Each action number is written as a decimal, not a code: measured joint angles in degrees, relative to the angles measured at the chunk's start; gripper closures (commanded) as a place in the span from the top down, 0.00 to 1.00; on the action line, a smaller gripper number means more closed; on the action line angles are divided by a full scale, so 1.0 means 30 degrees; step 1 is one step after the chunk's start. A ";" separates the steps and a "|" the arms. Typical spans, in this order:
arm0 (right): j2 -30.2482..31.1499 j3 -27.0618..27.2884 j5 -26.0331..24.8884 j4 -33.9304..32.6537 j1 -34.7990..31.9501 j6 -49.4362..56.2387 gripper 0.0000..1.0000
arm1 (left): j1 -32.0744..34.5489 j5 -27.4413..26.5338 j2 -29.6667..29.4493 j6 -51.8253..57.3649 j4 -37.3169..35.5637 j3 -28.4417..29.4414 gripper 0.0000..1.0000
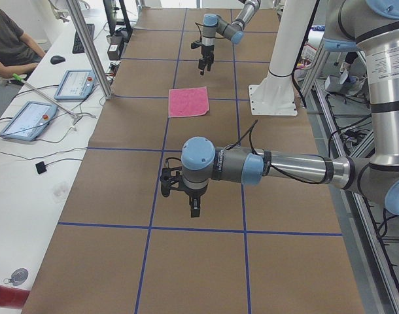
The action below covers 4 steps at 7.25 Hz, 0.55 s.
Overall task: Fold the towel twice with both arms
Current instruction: 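Move the right gripper to the pink towel's corner nearest the robot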
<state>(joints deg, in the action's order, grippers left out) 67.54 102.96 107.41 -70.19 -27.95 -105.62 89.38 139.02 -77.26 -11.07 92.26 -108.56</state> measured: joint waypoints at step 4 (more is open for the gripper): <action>-0.1645 -0.1380 -0.2007 -0.1033 0.1361 -0.2716 0.51 | -0.0162 -0.0009 -0.0027 -0.0237 0.0192 -0.0020 1.00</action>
<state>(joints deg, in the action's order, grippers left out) 62.61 98.82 101.39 -73.29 -23.87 -113.77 88.89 138.99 -77.34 -11.78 92.83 -108.62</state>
